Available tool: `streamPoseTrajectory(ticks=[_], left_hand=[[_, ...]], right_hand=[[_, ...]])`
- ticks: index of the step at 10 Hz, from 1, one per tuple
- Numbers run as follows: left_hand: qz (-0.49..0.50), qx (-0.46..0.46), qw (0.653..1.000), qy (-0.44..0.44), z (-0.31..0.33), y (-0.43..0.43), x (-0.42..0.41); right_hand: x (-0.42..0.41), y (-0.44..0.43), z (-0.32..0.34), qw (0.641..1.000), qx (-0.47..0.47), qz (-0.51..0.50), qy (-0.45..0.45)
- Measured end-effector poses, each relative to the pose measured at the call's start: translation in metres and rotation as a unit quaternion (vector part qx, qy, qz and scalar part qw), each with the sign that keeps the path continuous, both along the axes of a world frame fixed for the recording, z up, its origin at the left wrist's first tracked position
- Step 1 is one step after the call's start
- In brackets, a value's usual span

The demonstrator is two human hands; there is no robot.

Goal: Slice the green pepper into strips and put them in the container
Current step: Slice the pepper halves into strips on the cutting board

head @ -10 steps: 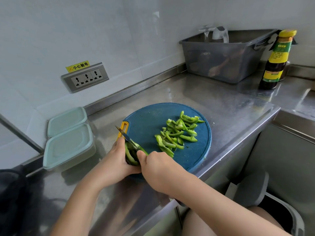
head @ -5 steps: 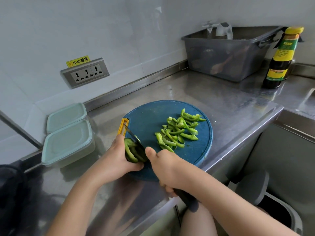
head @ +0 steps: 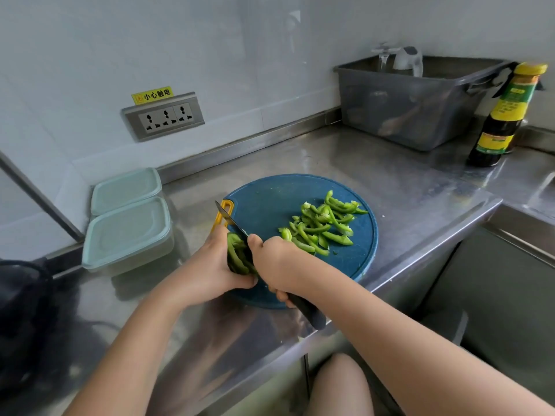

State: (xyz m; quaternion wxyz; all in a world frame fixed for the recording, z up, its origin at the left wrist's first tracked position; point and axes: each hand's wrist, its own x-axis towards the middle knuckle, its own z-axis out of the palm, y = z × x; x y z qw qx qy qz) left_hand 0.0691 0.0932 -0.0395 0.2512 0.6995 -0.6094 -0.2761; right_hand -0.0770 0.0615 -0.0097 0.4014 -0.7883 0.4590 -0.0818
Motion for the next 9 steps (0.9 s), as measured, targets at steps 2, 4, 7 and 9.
streamPoseTrajectory(ticks=[2, 4, 7, 9], left_hand=[[-0.024, 0.027, 0.997, 0.062, 0.007, 0.004, 0.011], [-0.029, 0.042, 0.998, 0.028, 0.01, 0.005, 0.015], [0.002, -0.003, 0.991, -0.136, 0.004, 0.003, 0.0], [0.014, -0.048, 0.993, -0.104, 0.016, 0.01, 0.006]], right_hand=[[0.001, -0.001, -0.001, 0.993, 0.089, -0.071, -0.015], [0.006, -0.007, -0.005, 0.989, 0.109, -0.008, 0.099], [0.017, -0.009, -0.011, 0.99, 0.005, -0.066, 0.122], [0.011, -0.019, -0.006, 0.976, 0.143, -0.148, 0.074]])
